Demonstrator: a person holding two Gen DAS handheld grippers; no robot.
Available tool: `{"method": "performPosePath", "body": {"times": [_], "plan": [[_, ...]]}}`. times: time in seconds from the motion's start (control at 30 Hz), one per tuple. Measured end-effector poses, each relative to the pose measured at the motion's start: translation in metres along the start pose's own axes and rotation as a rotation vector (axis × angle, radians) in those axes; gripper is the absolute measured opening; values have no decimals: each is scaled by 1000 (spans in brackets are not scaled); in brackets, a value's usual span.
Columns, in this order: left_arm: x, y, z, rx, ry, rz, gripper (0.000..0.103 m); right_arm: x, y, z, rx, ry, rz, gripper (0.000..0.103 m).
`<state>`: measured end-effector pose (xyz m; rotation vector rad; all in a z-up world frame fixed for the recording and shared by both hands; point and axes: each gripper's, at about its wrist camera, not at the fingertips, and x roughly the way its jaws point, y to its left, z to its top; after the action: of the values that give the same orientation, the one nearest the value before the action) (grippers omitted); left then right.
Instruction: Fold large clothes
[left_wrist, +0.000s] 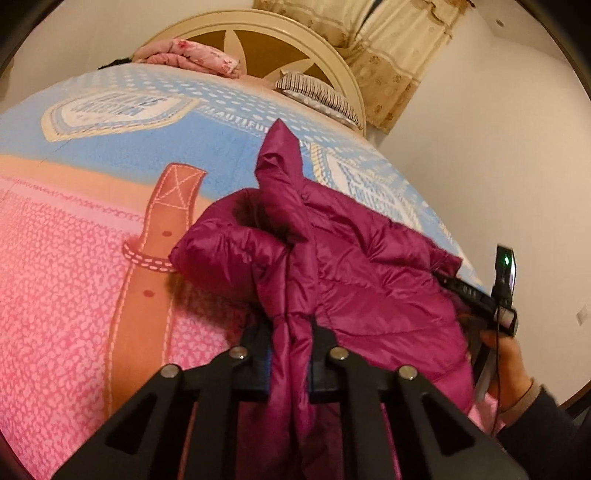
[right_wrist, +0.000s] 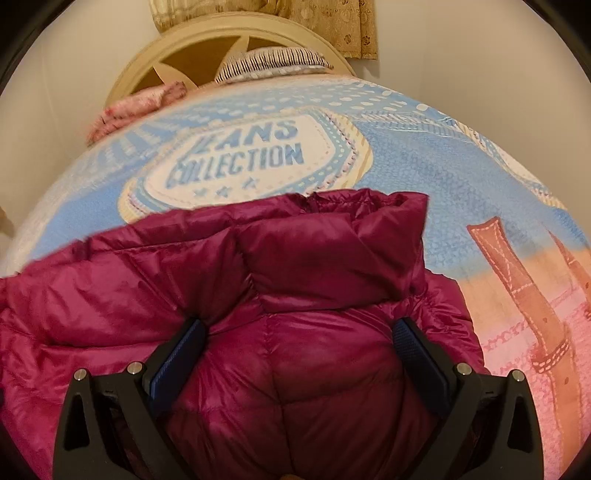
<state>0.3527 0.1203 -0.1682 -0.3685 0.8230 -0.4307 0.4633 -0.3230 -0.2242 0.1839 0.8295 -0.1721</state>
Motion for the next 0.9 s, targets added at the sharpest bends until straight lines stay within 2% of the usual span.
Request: {"method": "performPosePath", "body": {"times": [0.07, 0.2, 0.27, 0.33, 0.43, 0.6, 0.77, 0.87, 0.9], "plan": [[-7, -2, -1, 13, -11, -4, 12, -17, 8, -1, -33, -7, 32, 102], [-20, -4, -7, 12, -19, -28, 12, -75, 46, -13, -145, -88, 151, 102], [-27, -5, -11, 6, -24, -38, 12, -91, 69, -27, -236, -94, 151, 102], [-33, -8, -15, 13, -30, -39, 12, -90, 89, -44, -319, -43, 173, 101], [-33, -11, -14, 22, -32, -53, 12, -64, 108, -68, -417, 53, 88, 101], [-37, -17, -6, 30, -40, -68, 12, -47, 100, -65, -347, 100, 135, 101], [-59, -34, 9, 50, -82, -113, 12, -84, 72, -54, -268, 42, 220, 101], [-63, -46, 13, 62, -88, -132, 12, -102, 67, -69, -258, 67, 303, 101], [-63, -51, 14, 68, -81, -142, 12, -101, 70, -78, -287, 84, 294, 101]]}}
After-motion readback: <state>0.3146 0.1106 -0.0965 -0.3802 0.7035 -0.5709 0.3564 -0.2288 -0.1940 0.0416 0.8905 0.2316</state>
